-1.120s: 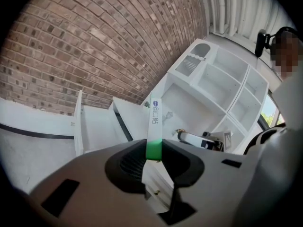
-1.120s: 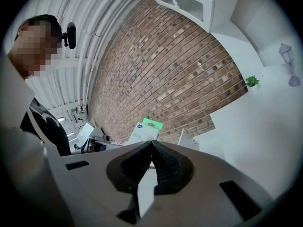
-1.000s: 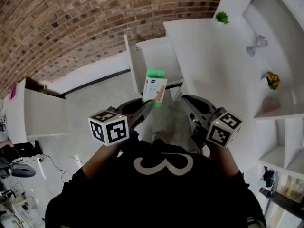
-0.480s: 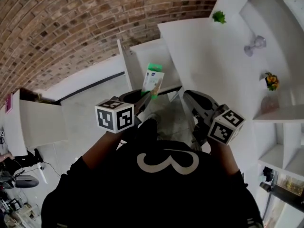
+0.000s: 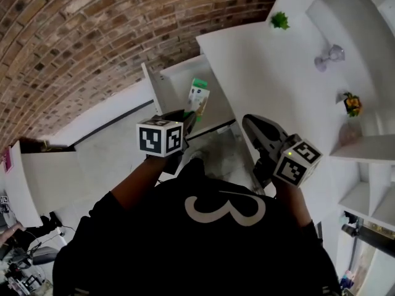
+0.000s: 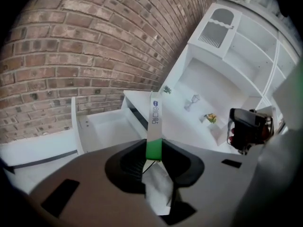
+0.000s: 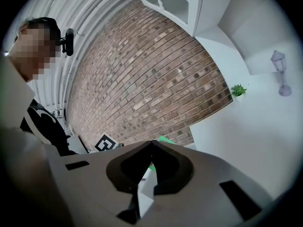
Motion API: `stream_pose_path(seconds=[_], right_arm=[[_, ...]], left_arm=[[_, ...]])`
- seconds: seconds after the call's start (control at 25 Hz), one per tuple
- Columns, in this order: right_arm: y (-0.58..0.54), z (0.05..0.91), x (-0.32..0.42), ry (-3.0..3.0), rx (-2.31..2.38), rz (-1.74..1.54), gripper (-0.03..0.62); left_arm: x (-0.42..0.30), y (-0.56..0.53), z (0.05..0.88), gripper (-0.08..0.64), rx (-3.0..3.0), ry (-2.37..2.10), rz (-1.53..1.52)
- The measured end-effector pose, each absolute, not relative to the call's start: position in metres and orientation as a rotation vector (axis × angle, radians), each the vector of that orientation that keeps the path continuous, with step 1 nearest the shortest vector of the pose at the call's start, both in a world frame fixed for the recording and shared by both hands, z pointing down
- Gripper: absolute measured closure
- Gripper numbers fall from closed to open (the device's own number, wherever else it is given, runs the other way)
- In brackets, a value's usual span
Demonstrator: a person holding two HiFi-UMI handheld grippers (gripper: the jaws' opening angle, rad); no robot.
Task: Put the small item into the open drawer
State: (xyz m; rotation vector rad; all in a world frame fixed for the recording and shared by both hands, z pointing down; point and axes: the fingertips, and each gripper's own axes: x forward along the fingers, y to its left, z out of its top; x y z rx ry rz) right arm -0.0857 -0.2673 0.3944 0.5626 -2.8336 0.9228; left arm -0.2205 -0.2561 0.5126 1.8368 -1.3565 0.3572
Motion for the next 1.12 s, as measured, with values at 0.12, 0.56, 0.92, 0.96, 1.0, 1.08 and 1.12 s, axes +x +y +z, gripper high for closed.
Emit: stream_pose_path(seconds=[0.12, 0.56, 0.92, 0.96, 1.0, 1.08, 1.12], right_arm=[[-0.277, 0.398, -0.087, -2.819, 0.605, 0.934, 0.581], [-0.304, 0.418, -0.072, -2.757, 0.812, 0.995, 0.581], [-0.307, 0.443, -0.061, -2.696, 0.932, 1.064, 0.581], [-0.306, 0.446, -0.059, -2.691, 0.945, 1.071, 0.581], [-0.306, 0.448, -0.057, -2.685, 0.957, 1.078, 0.581], [-0.306, 0.452, -0.052, -2.674, 0.979, 1.092, 0.581], [-0.305, 0.455, -0.05, -2.666, 0.989, 1.1, 0.581]], left_arm=[[-0.227, -0.272, 0.538, 0.468, 1.798, -1.338, 0.429], [-0.23, -0.314, 0.618, 0.468, 1.643, -1.194, 0.529], [-0.23, -0.335, 0.679, 0.468, 1.587, -1.132, 0.665], [-0.231, -0.337, 0.686, 0.468, 1.584, -1.13, 0.685], [-0.231, -0.339, 0.692, 0.468, 1.583, -1.128, 0.708], [-0.232, -0.343, 0.702, 0.468, 1.593, -1.129, 0.76], [-0.231, -0.345, 0.707, 0.468, 1.603, -1.131, 0.787]])
